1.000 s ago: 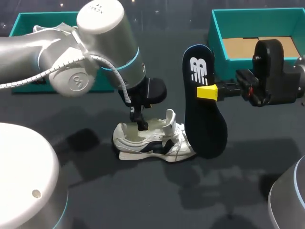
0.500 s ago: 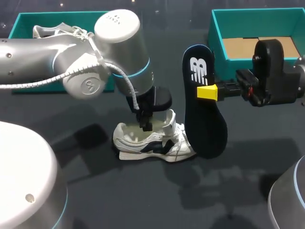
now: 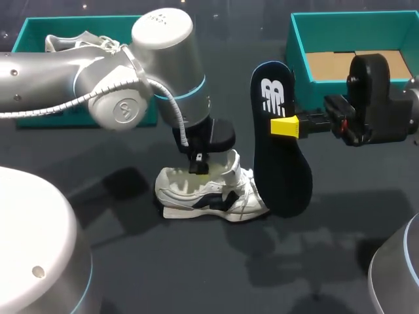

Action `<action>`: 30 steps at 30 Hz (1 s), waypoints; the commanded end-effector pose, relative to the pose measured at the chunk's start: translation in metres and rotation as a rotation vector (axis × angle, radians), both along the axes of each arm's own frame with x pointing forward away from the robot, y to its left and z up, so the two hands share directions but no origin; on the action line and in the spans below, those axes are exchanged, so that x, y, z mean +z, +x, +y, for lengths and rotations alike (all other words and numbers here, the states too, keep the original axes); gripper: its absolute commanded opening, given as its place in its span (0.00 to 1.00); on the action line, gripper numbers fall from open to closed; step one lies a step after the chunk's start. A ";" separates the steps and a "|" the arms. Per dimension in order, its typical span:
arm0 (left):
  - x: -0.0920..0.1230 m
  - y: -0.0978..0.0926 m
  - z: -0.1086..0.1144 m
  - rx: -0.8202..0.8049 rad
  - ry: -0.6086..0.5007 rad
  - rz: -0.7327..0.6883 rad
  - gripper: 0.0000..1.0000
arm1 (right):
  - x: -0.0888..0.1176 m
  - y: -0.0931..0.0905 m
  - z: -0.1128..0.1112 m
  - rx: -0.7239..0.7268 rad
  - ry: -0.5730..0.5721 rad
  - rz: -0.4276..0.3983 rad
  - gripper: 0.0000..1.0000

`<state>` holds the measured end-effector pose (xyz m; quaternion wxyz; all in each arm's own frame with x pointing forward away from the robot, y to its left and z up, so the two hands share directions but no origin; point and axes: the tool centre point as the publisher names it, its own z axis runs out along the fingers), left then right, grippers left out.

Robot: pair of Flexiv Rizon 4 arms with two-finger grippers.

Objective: Take the shoe out of the shoebox, open the shoe tongue, remove and reinsert the insole, then place the shoe into the shoebox

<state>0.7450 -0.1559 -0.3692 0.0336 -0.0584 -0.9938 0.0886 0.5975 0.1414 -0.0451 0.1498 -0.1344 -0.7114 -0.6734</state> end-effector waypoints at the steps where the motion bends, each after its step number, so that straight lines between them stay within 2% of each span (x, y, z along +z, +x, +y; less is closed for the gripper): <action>1: 0.017 0.001 0.003 -0.053 -0.007 0.007 0.00 | -0.001 0.001 0.002 0.000 -0.001 0.001 0.00; 8: 0.054 0.002 0.003 -0.271 -0.033 0.014 0.00 | -0.001 0.001 0.002 0.000 -0.001 0.001 0.00; 10: 0.066 0.000 0.002 -0.473 -0.009 0.008 0.00 | -0.001 0.001 0.002 0.000 -0.001 0.001 0.00; 12: 0.072 -0.006 0.005 -0.632 0.052 -0.128 0.00 | -0.001 0.001 0.002 0.000 -0.001 0.001 0.00; 24: 0.072 -0.006 0.005 -0.632 0.052 -0.128 0.00 | -0.001 0.001 0.002 0.000 -0.001 0.001 0.00; 28: 0.084 0.000 0.009 -0.922 -0.062 -0.165 0.00 | -0.001 0.001 0.002 0.000 -0.001 0.001 0.00; 29: 0.087 0.002 0.010 -0.914 -0.065 -0.167 0.00 | -0.001 0.001 0.002 0.000 -0.001 0.001 0.00; 30: 0.089 0.003 0.009 -0.984 -0.090 -0.172 0.00 | -0.001 0.001 0.002 0.000 -0.001 0.001 0.00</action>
